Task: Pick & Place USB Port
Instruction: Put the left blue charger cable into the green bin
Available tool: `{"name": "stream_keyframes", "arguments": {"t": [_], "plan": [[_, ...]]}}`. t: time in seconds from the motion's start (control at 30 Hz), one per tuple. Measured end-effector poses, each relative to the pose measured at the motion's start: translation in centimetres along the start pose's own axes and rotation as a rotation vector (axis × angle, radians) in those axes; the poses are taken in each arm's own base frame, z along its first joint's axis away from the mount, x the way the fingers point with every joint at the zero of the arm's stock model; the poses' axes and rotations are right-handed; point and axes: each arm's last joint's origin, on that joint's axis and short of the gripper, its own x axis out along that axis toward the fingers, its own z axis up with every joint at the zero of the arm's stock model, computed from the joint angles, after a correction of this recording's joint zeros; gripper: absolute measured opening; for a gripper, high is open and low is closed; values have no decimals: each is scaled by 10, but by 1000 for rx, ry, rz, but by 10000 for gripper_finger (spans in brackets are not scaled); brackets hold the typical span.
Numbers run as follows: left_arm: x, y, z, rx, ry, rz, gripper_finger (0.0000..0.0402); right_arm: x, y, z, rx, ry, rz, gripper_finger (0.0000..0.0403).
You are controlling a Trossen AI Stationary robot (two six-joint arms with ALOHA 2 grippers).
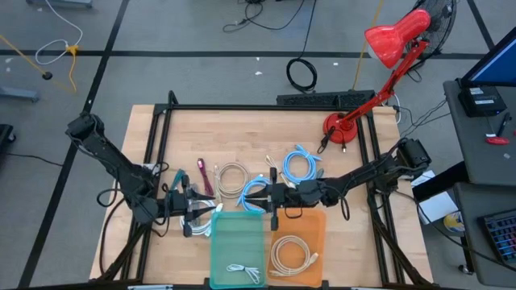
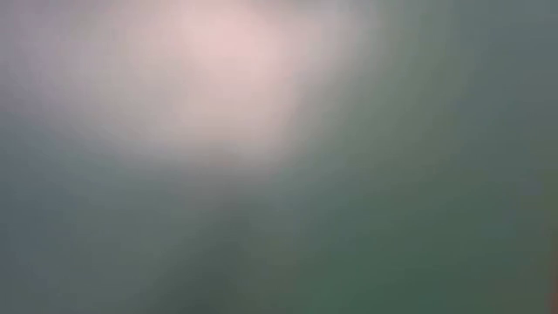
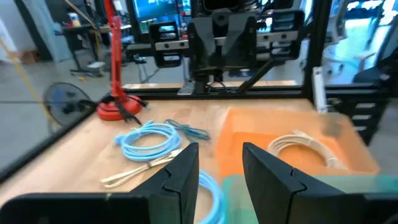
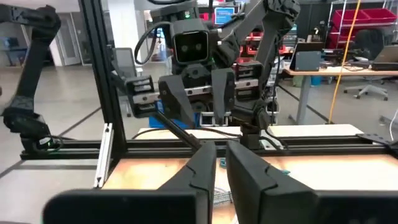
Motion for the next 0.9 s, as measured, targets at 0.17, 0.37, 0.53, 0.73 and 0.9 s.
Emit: {"name": "stream_keyframes", "arguments": {"t": [0.17,0.37,0.53,0.73,0.9], "plan": [[0,0,-1,-8,5,-3,127,0,0,5,17,-43,2,36],[5,-1,1,-35,22,-200,127,0,0,4,16,-34,2,25],[11,-1,-3,-107,56,-230,127,0,0,2,15,-20,0,21],[25,1,-11,-167,112,-262,128,0,0,1,42,-5,-6,46],[38,5,-18,-192,159,-292,145,0,0,-1,61,18,-8,80]]}}
